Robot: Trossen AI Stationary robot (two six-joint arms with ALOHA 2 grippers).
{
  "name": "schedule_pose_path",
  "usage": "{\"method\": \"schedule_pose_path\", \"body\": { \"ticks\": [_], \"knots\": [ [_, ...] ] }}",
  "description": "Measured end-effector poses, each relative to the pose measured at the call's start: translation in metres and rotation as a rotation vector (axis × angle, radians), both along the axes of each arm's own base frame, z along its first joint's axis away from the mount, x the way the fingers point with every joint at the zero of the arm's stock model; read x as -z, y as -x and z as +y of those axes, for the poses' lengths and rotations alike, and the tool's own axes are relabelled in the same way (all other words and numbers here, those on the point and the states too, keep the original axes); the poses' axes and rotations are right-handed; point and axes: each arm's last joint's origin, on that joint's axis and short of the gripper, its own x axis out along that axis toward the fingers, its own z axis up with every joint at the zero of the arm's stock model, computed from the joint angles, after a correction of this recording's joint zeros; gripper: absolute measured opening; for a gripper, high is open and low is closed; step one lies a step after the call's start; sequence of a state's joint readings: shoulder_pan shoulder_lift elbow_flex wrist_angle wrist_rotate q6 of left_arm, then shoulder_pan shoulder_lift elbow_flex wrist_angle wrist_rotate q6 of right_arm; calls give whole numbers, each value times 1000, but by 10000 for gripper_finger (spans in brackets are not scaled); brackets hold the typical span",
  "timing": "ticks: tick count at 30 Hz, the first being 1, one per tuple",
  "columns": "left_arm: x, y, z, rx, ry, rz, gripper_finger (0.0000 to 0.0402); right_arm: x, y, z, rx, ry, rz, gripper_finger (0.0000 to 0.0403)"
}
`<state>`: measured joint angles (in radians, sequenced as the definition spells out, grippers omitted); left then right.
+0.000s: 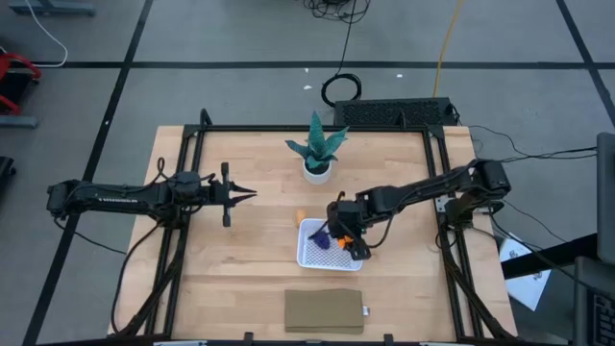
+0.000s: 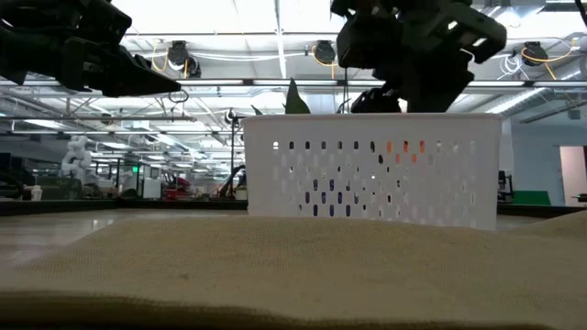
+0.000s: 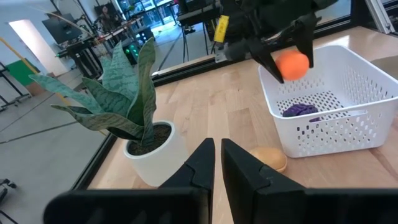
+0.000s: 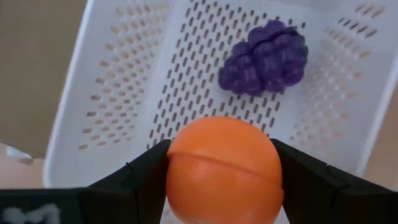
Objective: Pick and placing Produce into tupperware
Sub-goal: Put the orange into the white bin
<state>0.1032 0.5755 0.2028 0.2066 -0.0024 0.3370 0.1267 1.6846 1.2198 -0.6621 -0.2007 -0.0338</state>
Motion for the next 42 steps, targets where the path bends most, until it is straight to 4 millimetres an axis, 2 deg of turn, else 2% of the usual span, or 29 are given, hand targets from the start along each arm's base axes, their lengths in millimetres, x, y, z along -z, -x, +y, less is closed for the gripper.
{"method": "schedule_pose_path", "body": {
  "ticks": [5, 13, 17, 29, 42],
  "knots": [
    [0, 0, 0, 0, 0, 0, 33, -1, 0, 2, -13, 53, -11, 237],
    [0, 0, 0, 0, 0, 0, 33, -25, -10, 9, -2, 57, -80, 236],
    [0, 0, 0, 0, 1, 1, 33, -27, -11, 10, 19, 48, -84, 236],
    [0, 0, 0, -1, 6, 0, 33, 10, -21, 27, 3, 90, 24, 236],
    [0, 0, 0, -5, 32, -2, 33, 16, -23, 26, -143, 185, 8, 236]
  ]
}}
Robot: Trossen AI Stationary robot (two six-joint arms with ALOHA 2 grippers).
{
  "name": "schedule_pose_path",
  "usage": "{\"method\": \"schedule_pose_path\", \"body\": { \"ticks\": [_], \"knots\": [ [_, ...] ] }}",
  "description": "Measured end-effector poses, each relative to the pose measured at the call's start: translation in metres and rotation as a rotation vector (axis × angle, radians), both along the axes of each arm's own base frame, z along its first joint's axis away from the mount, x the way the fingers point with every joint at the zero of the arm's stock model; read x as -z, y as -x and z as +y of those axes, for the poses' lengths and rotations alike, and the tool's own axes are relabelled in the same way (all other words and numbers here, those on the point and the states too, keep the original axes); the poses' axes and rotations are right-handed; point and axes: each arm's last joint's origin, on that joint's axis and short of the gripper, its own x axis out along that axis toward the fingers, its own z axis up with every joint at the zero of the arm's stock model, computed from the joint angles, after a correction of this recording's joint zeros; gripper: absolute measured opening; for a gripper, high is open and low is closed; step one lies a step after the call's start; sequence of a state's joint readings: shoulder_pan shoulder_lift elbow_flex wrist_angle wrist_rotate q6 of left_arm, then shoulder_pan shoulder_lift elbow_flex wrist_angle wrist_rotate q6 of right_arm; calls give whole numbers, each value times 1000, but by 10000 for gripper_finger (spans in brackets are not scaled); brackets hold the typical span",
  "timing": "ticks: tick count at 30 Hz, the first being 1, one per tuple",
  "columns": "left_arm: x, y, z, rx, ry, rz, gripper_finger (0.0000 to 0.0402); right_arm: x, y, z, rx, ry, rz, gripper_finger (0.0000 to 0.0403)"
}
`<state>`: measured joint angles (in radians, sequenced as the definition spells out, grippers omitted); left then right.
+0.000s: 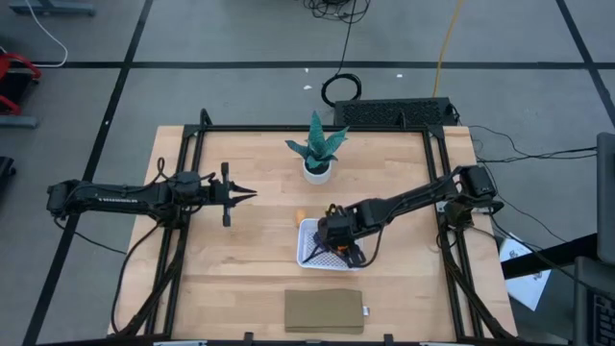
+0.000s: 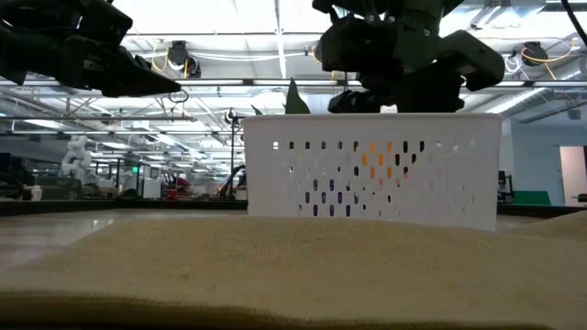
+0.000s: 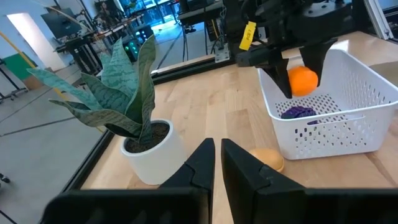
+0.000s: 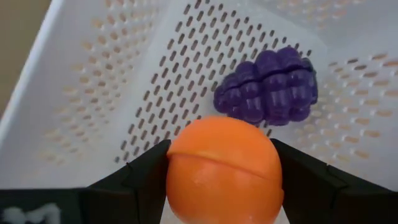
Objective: Pick and placing Produce into tupperware
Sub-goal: Put the orange into the white bin
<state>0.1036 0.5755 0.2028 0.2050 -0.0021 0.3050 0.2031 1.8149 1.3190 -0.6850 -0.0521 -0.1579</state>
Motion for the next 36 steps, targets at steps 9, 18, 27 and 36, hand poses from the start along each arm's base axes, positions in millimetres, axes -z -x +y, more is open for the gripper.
{"method": "schedule_pose_path", "body": {
  "ticks": [9, 18, 27, 36],
  "knots": [
    [0, 0, 0, 0, 0, 1, 33, -1, -4, -5, -73, 23, -39, 236],
    [0, 0, 0, 0, 0, 1, 33, -1, -5, -8, -102, 34, -49, 236],
    [0, 0, 0, 0, 0, 4, 33, -1, -5, -8, -112, 34, -53, 236],
    [2, 0, 0, 0, 2, 22, 33, -1, -5, -7, -71, -9, -42, 236]
  ]
}}
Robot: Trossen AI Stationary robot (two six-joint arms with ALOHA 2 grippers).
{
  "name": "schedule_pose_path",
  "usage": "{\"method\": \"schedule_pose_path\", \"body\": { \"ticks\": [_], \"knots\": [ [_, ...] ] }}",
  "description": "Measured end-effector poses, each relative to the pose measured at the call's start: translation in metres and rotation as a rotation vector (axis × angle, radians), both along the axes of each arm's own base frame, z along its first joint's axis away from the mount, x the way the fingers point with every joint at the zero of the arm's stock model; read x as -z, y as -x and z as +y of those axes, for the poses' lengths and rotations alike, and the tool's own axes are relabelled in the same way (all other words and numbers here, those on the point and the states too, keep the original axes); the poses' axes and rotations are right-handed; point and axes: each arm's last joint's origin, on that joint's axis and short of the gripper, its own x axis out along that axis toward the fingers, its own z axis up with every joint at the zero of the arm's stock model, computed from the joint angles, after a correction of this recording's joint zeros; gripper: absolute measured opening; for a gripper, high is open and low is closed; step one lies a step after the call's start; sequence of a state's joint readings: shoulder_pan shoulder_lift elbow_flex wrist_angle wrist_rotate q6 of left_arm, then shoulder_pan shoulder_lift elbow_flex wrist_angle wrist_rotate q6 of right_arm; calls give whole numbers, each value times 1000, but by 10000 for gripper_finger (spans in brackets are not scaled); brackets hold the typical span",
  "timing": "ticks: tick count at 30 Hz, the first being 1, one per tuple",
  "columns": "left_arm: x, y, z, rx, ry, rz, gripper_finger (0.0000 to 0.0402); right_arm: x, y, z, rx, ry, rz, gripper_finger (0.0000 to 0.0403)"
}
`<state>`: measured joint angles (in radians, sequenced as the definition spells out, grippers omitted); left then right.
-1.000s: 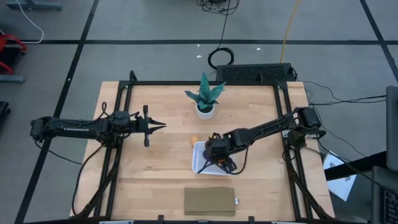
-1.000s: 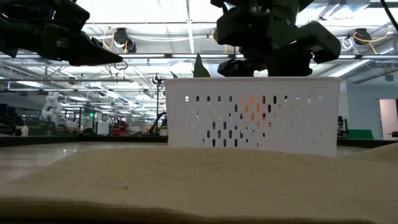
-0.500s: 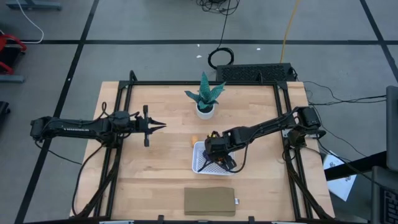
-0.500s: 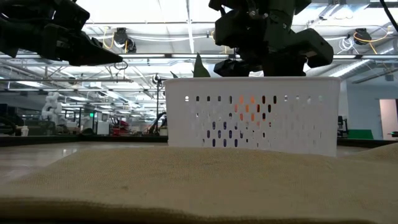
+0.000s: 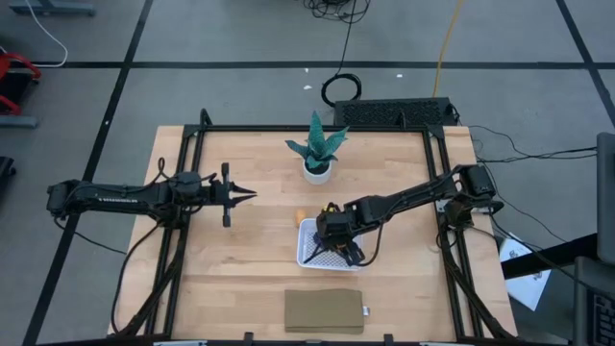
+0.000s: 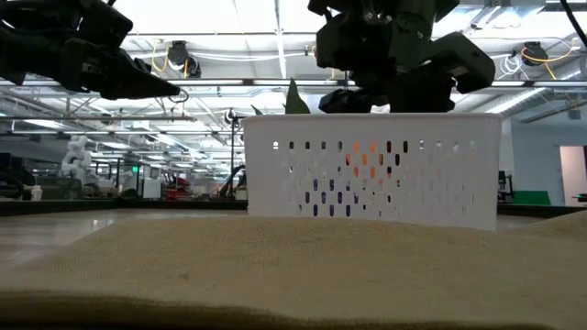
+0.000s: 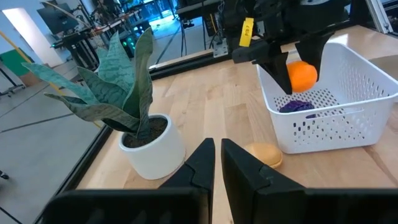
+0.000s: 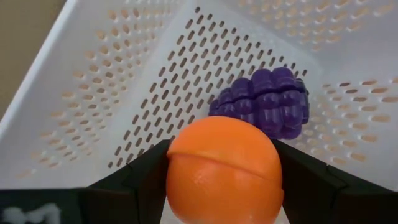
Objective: Pick and placing Produce into tupperware
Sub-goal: Put the orange into the white bin
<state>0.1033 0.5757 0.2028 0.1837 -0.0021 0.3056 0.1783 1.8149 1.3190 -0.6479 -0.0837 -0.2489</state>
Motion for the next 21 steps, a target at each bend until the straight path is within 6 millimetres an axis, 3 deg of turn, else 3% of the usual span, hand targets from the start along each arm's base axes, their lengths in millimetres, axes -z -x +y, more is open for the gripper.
{"method": "schedule_pose_path", "body": {
  "ticks": [21],
  "knots": [
    [1, 0, 0, 0, 6, 9, 33, 23, -3, 1, 22, -12, 88, 237]
  ]
}}
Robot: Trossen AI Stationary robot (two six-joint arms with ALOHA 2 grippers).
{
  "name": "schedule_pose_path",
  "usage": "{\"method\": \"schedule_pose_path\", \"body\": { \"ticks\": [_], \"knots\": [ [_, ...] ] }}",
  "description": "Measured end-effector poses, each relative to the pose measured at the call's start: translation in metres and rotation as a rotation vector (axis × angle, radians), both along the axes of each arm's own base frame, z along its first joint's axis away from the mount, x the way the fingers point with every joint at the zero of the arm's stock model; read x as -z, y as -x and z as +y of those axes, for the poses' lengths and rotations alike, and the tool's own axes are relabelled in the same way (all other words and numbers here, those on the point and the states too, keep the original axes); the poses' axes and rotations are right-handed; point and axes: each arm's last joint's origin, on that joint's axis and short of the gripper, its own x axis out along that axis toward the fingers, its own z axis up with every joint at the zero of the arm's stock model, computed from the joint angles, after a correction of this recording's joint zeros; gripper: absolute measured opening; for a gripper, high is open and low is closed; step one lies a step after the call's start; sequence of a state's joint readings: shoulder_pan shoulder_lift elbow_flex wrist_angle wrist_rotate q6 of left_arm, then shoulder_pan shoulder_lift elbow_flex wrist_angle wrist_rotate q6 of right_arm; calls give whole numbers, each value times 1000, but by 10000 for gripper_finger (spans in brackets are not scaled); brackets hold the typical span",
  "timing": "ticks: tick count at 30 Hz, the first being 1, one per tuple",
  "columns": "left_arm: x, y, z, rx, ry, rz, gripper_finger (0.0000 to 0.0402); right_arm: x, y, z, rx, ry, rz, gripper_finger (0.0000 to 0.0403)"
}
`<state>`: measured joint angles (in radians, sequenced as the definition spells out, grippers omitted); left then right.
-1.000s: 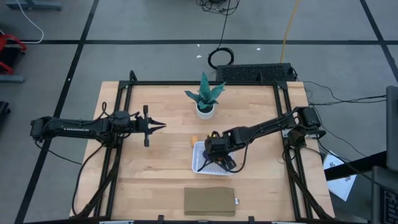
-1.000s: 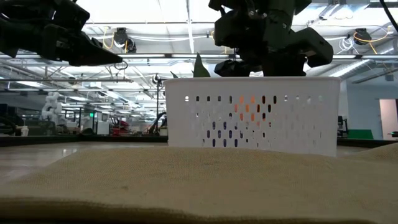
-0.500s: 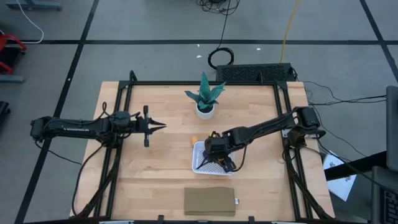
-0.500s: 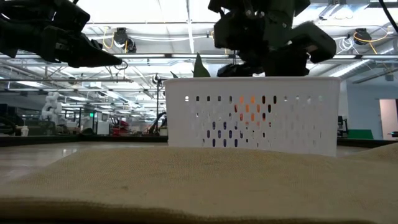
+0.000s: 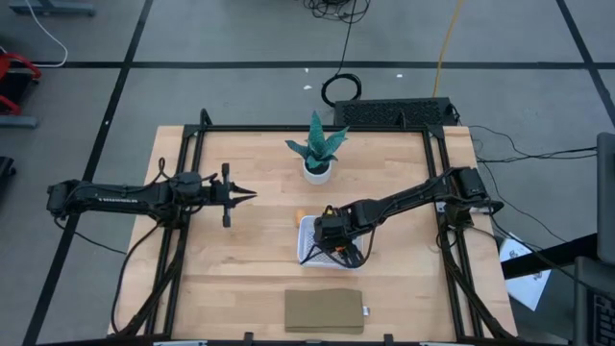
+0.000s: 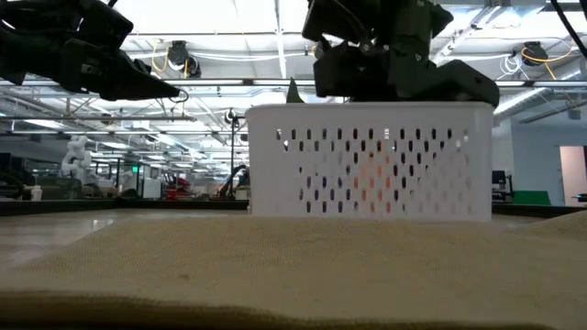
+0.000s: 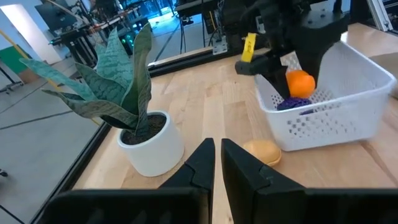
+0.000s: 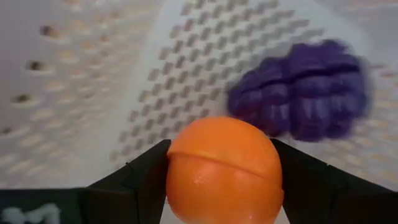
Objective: Pick and placing Produce into tupperware
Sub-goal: Put the orange into the white bin
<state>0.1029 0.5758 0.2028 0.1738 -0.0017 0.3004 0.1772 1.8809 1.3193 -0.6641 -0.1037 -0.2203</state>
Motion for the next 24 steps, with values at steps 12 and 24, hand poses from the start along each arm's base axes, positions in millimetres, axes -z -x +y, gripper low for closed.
{"method": "schedule_pose_path", "body": {
  "ticks": [12, 24],
  "knots": [
    [0, 0, 0, -3, 15, -1, 33, 6, -1, 0, 1, 0, 19, 239],
    [1, 0, 0, -4, 19, 13, 33, 6, -1, 0, -1, 0, 14, 239]
  ]
}}
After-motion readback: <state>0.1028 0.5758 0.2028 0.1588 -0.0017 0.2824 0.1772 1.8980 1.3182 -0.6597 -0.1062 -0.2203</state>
